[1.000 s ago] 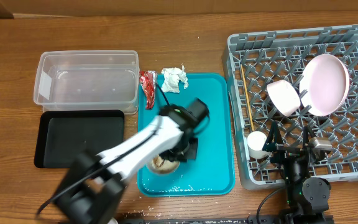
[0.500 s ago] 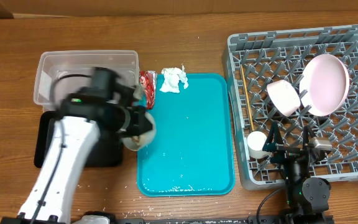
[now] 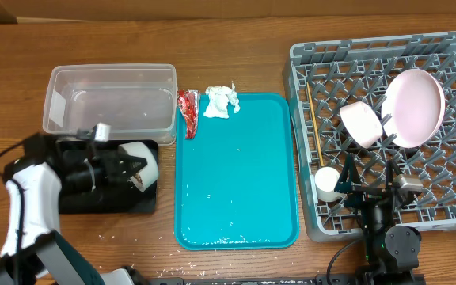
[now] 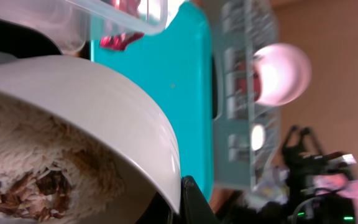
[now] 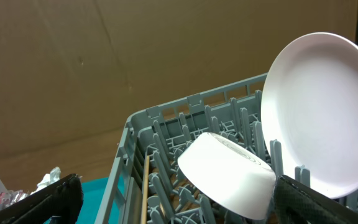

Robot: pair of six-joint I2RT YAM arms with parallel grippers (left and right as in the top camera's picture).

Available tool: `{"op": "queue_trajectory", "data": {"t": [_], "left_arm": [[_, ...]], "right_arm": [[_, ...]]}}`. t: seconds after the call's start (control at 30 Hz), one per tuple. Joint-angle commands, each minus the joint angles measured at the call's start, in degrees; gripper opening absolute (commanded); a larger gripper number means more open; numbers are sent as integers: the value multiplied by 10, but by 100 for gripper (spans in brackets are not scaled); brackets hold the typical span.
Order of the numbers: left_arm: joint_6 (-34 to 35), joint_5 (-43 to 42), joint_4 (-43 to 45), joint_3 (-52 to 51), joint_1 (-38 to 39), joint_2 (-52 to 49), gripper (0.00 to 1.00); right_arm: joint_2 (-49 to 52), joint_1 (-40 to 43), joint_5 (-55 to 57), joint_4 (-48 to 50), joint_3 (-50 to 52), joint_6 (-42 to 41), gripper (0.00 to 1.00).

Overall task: Sort waste into correct bins and load items into the dishwasher
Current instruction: 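Tip the bowl over the black tray to dump scraps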

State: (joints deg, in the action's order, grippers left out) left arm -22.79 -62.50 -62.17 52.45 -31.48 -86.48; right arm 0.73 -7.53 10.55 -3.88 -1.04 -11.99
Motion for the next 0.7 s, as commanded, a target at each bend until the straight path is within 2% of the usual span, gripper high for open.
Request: {"op": "queue_trajectory", "data": {"t": [0.0,0.27,0.47,0.67], "left_arm": [[-122,-144,-15,-14,-64,-21,4],[-220,-144,-85,-21,-186,-35,4],[-279,-136,-106,-37,-195,-35,4],[-283,-140,-107,-38,-195,-35,4]], "right_arm": [[-5,3,3,3,6,0,100],[-5,3,3,3,6,0,100],[-5,3,3,3,6,0,100],[-5,3,3,3,6,0,100]]}}
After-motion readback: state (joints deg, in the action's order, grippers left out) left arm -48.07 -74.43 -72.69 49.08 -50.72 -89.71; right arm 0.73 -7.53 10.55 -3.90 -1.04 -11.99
